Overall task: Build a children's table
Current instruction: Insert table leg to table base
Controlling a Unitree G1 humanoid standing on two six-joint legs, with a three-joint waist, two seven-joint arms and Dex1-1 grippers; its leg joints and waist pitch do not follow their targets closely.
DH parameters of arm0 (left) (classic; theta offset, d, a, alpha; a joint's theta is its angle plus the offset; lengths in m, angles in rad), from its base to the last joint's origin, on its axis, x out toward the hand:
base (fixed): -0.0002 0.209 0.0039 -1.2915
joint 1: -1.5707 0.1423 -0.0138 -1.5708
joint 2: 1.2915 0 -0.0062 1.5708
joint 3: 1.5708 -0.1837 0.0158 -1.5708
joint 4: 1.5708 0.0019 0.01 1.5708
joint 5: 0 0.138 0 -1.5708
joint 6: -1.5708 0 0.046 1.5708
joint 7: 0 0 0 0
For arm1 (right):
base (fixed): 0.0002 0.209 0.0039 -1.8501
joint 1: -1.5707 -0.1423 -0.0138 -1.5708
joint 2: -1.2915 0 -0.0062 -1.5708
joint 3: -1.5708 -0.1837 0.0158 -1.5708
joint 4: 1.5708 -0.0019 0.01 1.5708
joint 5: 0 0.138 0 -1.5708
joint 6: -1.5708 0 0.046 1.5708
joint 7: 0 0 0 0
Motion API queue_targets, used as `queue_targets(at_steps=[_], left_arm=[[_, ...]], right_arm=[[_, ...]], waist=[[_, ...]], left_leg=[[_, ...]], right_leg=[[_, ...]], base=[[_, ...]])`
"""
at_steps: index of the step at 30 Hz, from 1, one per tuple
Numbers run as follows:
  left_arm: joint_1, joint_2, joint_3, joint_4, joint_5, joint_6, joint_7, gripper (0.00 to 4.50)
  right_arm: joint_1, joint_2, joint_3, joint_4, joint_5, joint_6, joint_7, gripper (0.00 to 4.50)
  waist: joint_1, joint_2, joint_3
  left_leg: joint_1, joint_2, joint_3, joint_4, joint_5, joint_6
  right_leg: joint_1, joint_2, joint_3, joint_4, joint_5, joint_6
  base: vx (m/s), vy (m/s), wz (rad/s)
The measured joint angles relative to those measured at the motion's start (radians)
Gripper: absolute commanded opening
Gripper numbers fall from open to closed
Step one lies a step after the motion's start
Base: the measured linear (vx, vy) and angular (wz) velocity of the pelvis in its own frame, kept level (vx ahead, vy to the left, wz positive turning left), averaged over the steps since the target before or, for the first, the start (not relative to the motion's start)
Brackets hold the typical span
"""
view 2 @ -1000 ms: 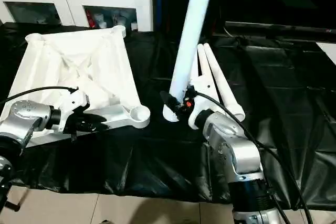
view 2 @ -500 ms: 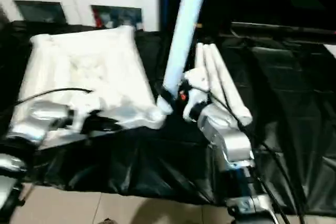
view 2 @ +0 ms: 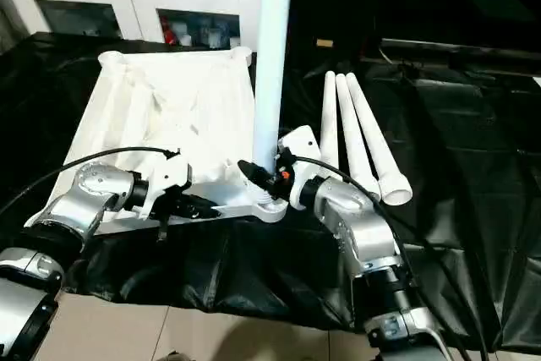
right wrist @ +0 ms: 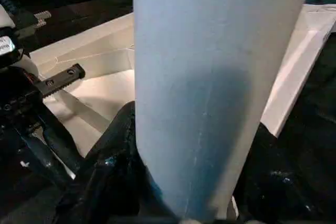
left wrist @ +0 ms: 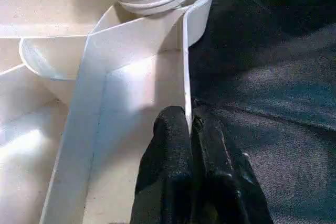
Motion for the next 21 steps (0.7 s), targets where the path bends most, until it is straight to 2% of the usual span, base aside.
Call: queue_targets(at_steps=[6, 21], left_arm=[[0.001, 0.001, 0.001, 0.001, 0.000, -0.001, 0.006, 0.00], [-0.002, 0.001, 0.006, 0.015, 0.005, -0.011, 0.010, 0.00]], right_arm=[[0.002, -0.033, -0.005, 0.000, 0.001, -0.002, 0.009, 1.89], [0.023, -0.041, -0.002, -0.003, 0.008, -0.002, 0.050, 1.89]], waist=[[-0.002, 0.000, 0.000], [-0.005, 0.000, 0.000]], left_leg=[[0.000, 0.000, 0.000, 0.000, 0.000, 0.000], [0.000, 0.000, 0.000, -0.002, 0.000, 0.000]], right_leg=[[0.000, 0.000, 0.000, 0.000, 0.000, 0.000], [0.000, 0.000, 0.000, 0.000, -0.001, 0.001]], base=[[0.000, 0.000, 0.00], [0.000, 0.000, 0.00]])
